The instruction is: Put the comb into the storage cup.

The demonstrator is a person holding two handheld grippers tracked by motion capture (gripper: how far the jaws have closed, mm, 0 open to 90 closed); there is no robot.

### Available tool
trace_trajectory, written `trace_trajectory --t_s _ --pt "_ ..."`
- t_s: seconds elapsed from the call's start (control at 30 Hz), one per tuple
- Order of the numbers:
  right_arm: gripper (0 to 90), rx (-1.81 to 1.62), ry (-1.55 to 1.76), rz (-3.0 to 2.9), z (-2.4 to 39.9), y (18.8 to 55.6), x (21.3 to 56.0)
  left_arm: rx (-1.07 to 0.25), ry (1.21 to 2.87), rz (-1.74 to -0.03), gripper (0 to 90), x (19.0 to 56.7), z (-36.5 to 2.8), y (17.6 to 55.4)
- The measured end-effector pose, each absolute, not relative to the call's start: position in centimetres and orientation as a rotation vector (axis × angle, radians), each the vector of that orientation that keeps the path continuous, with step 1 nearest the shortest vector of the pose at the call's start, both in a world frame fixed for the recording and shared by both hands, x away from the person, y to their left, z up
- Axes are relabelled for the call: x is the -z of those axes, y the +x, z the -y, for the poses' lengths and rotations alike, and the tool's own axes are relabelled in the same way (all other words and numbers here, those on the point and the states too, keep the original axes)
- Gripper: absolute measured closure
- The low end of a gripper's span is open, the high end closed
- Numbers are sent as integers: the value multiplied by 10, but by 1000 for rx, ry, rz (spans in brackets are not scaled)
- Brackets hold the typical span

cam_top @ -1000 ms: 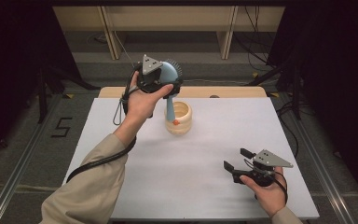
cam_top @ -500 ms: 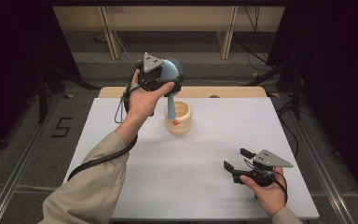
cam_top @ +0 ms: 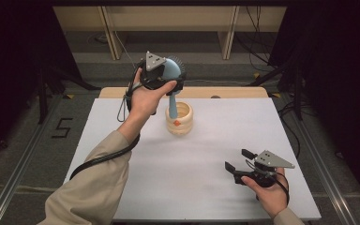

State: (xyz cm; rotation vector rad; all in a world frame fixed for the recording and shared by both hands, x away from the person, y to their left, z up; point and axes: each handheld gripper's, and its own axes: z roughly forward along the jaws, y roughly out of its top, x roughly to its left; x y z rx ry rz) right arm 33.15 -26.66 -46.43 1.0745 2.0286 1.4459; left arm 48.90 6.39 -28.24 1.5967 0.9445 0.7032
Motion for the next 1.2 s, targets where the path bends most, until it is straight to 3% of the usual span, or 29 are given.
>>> trace_trajectory --t_s 1.2 --pt "158 -1440 1069 -2033 267 331 464 -718 1596 -952 194 287 -53 502"
